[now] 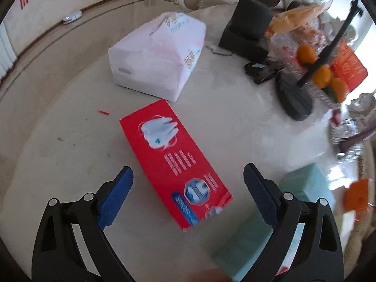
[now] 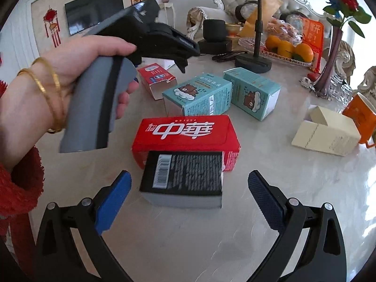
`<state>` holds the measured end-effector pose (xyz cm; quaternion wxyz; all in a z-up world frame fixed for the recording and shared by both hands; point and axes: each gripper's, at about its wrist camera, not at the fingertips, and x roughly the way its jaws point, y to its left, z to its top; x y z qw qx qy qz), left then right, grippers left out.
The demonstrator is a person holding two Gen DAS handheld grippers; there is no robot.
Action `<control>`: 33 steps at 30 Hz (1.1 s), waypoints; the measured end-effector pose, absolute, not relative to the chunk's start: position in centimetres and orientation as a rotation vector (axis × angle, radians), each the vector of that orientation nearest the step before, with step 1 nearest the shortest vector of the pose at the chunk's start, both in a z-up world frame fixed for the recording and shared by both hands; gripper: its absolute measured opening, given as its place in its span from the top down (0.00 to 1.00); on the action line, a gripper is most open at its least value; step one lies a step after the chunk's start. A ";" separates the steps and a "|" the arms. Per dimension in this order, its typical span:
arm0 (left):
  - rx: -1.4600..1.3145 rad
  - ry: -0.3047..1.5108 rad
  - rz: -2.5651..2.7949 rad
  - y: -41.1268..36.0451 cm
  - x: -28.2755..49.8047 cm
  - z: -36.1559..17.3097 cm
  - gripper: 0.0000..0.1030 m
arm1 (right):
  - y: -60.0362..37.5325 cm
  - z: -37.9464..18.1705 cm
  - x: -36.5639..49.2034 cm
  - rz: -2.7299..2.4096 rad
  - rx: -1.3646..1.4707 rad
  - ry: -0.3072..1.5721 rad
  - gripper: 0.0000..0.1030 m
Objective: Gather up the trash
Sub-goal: 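Grasp the red toothpaste box with the left gripper while the right grasps the black box, then carry both boxes over the wastebasket and open both grippers to drop them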
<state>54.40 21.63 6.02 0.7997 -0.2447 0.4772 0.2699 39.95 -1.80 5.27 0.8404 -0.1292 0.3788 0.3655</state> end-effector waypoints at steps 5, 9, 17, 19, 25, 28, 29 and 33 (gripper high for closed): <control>-0.498 1.052 0.613 22.2 55.3 4.7 0.10 | -1.4 4.6 40.8 0.777 -0.273 0.834 0.08; -0.431 1.032 0.570 22.0 55.6 4.4 0.16 | -1.1 4.4 41.1 0.781 -0.278 0.855 0.14; -0.384 1.010 0.465 22.7 54.1 5.3 0.48 | -2.4 4.5 40.5 0.787 -0.200 0.902 0.40; -0.360 1.003 0.440 22.6 53.4 5.6 0.48 | -2.8 4.7 39.9 0.783 -0.191 0.906 0.40; -0.300 0.955 0.377 21.9 49.8 7.9 0.48 | -4.5 6.0 37.1 0.753 -0.141 0.884 0.40; -0.274 0.908 0.332 21.2 46.1 9.9 0.48 | -6.3 7.1 34.8 0.751 -0.068 0.862 0.40; -0.264 0.898 0.317 21.1 45.2 10.3 0.48 | -6.8 7.3 34.1 0.753 -0.049 0.855 0.40; -0.149 0.819 0.246 18.9 38.3 12.8 0.48 | -8.9 8.2 29.8 0.765 0.005 0.811 0.40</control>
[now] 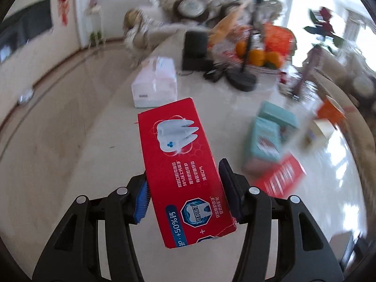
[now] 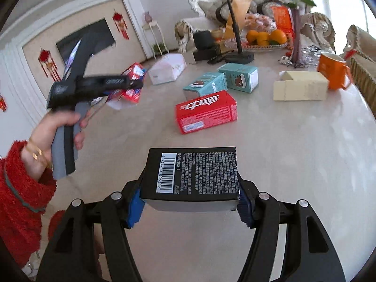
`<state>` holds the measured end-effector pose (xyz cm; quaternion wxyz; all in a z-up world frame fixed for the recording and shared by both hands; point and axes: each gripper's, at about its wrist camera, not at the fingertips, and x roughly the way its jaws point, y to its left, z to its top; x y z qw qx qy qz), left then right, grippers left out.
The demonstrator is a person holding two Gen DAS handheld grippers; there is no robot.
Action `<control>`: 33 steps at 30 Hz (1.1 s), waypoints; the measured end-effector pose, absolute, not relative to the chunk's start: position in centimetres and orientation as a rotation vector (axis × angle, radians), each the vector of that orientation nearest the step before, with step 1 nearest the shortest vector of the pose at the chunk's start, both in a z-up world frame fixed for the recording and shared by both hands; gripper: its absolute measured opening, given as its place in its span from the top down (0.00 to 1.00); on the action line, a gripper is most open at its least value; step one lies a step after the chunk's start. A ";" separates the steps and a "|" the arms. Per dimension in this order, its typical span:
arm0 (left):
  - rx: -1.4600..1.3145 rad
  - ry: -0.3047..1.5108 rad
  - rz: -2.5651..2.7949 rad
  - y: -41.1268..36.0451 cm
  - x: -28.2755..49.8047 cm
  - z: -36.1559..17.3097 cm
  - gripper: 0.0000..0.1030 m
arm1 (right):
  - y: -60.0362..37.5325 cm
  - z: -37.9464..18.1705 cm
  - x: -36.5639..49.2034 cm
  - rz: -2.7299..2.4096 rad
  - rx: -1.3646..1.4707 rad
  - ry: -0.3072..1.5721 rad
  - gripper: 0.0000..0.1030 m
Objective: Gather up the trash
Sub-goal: 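Carry both boxes over the wastebasket and open both grippers to drop them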
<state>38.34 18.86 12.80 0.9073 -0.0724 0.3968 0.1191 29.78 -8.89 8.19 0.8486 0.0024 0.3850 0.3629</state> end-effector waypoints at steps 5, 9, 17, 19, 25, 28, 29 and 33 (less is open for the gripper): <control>-0.058 0.759 0.149 15.7 28.6 14.0 0.48 | -10.9 8.7 23.3 0.806 0.069 0.772 0.40; -0.004 0.711 0.061 12.3 19.9 13.5 0.48 | -12.5 8.9 17.4 0.832 0.126 0.736 0.40; -0.007 0.801 -0.110 6.5 7.9 5.8 0.48 | -14.4 4.8 9.4 0.833 0.161 0.817 0.40; -0.004 0.856 -0.123 5.2 6.6 2.7 0.48 | -14.5 2.5 9.0 0.823 0.178 0.879 0.40; -0.056 1.031 -0.133 3.8 6.4 -6.1 0.48 | -13.8 -4.5 8.7 0.755 0.132 1.043 0.40; -0.032 1.099 -0.162 2.8 6.1 -9.5 0.48 | -13.5 -7.7 8.7 0.727 0.118 1.120 0.40; -0.022 1.112 -0.167 2.5 6.2 -10.1 0.48 | -13.5 -8.6 8.7 0.716 0.110 1.142 0.40; -0.020 1.181 -0.199 2.0 6.8 -12.7 0.46 | -13.5 -10.7 8.3 0.693 0.095 1.199 0.40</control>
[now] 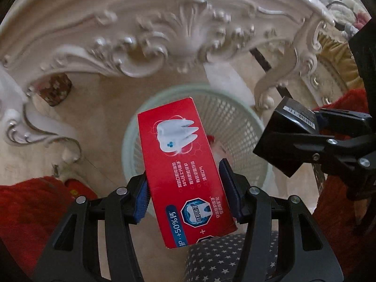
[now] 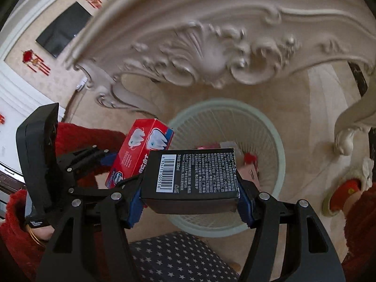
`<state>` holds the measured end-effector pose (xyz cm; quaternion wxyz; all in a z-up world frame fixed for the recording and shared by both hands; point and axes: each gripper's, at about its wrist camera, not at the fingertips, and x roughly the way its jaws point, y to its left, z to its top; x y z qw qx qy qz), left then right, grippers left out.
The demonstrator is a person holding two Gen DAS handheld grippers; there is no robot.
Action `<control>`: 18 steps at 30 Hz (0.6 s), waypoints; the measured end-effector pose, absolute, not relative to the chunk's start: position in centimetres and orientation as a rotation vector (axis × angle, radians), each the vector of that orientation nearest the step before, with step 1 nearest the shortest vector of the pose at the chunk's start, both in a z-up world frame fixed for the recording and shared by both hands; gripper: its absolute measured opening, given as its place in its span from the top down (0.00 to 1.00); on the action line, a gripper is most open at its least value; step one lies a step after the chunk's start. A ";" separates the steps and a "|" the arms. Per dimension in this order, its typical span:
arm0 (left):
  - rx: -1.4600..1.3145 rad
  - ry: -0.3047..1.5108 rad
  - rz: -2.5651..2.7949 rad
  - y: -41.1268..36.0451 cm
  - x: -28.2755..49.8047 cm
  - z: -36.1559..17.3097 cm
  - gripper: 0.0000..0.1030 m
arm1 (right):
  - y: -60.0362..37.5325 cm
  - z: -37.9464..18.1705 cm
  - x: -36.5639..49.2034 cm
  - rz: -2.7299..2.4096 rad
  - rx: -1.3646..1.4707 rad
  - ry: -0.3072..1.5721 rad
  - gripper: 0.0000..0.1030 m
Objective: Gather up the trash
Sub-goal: 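Carry both boxes over the wastebasket and open both grippers to drop them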
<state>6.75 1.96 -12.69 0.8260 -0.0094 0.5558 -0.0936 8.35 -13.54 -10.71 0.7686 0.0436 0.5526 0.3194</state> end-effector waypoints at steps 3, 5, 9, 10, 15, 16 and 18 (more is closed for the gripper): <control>-0.054 1.219 -0.214 2.2 7.2 -13.5 0.37 | -13.4 -11.6 8.6 0.667 0.083 1.227 0.25; -0.036 1.233 -0.175 2.1 7.1 -14.0 0.14 | -13.4 -12.4 8.8 0.632 0.075 1.259 0.07; -0.053 1.256 -0.147 2.6 7.2 -14.8 0.11 | -14.0 -14.0 8.9 0.622 0.113 1.325 0.07; -0.056 1.260 -0.136 2.7 7.2 -14.9 0.11 | -14.1 -14.1 8.9 0.622 0.117 1.325 0.07; -0.079 1.279 -0.120 3.5 7.1 -15.4 0.11 | -13.7 -14.0 8.9 0.610 0.101 1.289 0.07; -0.078 1.282 -0.120 3.5 7.1 -15.5 0.11 | -13.7 -14.0 8.9 0.612 0.099 1.293 0.07; -0.074 1.288 -0.126 3.3 7.1 -15.7 0.11 | -13.4 -14.2 9.0 0.616 0.094 1.301 0.07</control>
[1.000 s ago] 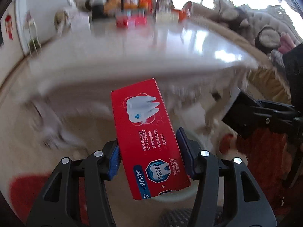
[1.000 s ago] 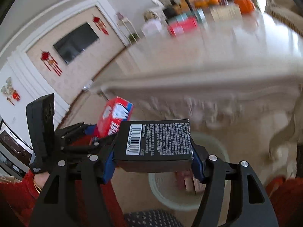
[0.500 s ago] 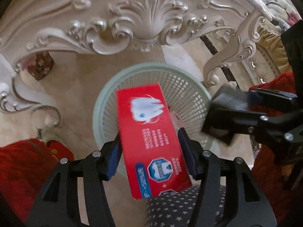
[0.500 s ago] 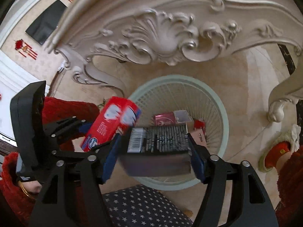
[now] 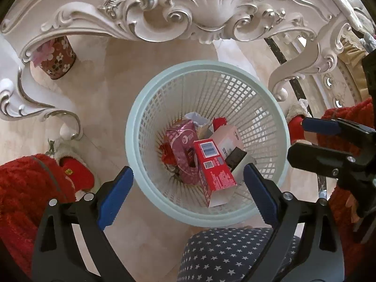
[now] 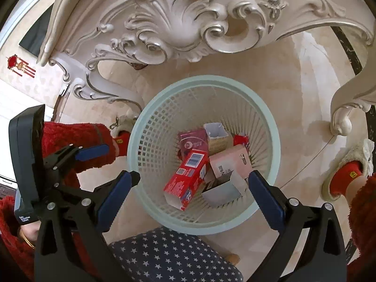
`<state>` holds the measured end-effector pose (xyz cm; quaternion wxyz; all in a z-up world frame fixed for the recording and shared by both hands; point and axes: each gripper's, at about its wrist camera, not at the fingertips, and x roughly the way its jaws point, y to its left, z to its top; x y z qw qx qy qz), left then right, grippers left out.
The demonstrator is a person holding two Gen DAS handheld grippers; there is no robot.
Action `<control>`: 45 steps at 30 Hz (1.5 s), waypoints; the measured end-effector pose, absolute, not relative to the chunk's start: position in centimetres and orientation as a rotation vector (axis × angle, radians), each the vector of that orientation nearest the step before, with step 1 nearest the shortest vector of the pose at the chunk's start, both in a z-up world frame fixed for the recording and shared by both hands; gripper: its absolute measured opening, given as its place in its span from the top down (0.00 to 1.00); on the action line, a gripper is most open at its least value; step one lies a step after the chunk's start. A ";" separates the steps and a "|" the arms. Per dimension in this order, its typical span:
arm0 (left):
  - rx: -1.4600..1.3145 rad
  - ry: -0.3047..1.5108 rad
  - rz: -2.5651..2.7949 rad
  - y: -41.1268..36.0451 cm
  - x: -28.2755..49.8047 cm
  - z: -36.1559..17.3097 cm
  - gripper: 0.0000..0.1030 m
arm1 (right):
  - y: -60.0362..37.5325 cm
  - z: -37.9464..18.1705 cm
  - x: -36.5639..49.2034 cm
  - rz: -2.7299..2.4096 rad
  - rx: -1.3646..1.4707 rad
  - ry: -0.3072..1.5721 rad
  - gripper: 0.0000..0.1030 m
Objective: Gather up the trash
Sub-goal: 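Carry both boxes over the wastebasket and open both grippers to drop them, then raise both open grippers from the wastebasket back toward the table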
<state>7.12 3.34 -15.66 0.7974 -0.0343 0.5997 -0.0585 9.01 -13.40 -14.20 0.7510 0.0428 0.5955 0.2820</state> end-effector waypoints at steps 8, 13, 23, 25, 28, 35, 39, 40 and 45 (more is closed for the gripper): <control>-0.038 1.200 -0.160 2.2 6.4 -13.6 0.11 | -13.1 -11.9 8.1 0.680 0.077 1.202 0.07; -0.060 0.983 -0.210 4.2 4.6 -6.2 0.11 | -15.0 -5.1 6.8 0.741 0.151 0.975 0.07; 0.200 0.671 -0.268 7.8 14.2 9.7 0.11 | -16.9 8.0 12.7 0.703 0.082 0.640 0.07; 0.218 0.684 -0.286 8.1 18.2 10.6 0.11 | -16.6 8.4 14.5 0.689 0.055 0.644 0.07; 0.184 0.705 -0.324 9.0 24.6 11.3 0.11 | -16.0 8.3 17.9 0.700 0.042 0.680 0.07; 0.191 0.780 -0.270 10.1 36.9 9.1 0.11 | -15.2 8.4 28.3 0.701 -0.185 0.697 0.07; 0.195 0.853 -0.265 10.9 41.4 7.2 0.11 | -15.0 9.4 35.8 0.645 -0.337 0.685 0.07; 0.195 0.864 -0.263 11.0 42.1 6.9 0.11 | -14.8 9.6 37.5 0.631 -0.368 0.678 0.07; 0.181 0.893 -0.293 10.9 44.4 5.9 0.11 | -12.8 9.5 45.7 0.612 -0.552 0.626 0.07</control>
